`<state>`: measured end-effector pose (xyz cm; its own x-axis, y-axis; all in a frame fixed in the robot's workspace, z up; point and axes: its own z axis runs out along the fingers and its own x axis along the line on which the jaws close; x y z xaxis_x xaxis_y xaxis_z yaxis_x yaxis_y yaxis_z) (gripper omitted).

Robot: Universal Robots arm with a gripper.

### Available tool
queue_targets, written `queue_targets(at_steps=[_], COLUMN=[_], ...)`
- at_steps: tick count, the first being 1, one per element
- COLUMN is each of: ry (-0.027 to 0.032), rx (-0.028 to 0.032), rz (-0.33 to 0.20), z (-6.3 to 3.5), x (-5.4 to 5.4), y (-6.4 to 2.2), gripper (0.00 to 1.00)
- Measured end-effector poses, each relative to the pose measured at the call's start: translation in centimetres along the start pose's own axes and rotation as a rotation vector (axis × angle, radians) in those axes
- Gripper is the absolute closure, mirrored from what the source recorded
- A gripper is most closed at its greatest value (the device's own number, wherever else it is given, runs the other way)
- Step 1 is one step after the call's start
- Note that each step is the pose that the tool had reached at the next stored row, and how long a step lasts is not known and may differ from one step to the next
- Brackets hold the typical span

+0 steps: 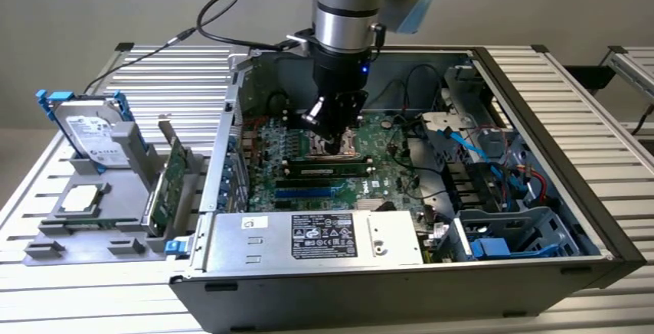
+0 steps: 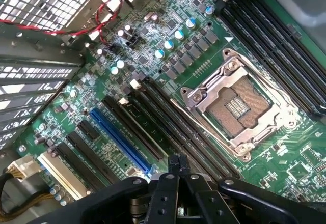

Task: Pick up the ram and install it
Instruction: 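Press down the ram until it locks into place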

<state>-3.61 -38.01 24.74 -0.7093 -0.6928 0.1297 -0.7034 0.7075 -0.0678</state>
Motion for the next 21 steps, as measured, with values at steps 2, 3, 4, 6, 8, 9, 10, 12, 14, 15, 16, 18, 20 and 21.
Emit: queue_targets(at_steps=[2,3,4,6,8,9,10,12,14,15,16,18,20,21], ry=[-0.0025,-0.0033,-0.0038,-0.0041,-0.0036,-0.0031,-0.0026,-0.0014,0.0,0.0007,0.0013,0.0026,0.0037,0.0043], rx=[0.0008,0.0005,0.0003,-0.0009,-0.003,-0.0044,-0.0057,-0.0086,-0.0118,-0.0135,-0.015,-0.0178,-0.0207,-0.0222], rz=[0.026,0.04,0.053,0.081,0.11,0.127,0.142,0.172,0.204,0.22,0.236,0.267,0.298,0.314], z=[0.0,0.0,0.0,0.0,-0.01,-0.01,-0.01,-0.01,0.0,0.0,0.0,0.0,0.0,0.0], x=[-0.01,-0.01,-0.01,-0.01,-0.01,-0.01,-0.01,-0.01,-0.01,-0.01,-0.01,-0.01,-0.01,-0.01], y=[0.01,0.01,0.01,0.02,0.01,0.01,0.01,0.01,0.01,0.01,0.02,0.01,0.01,0.01], gripper=[0.89,0.89,0.89,0.89,0.89,0.89,0.89,0.89,0.89,0.89,0.89,0.89,0.89,0.89])
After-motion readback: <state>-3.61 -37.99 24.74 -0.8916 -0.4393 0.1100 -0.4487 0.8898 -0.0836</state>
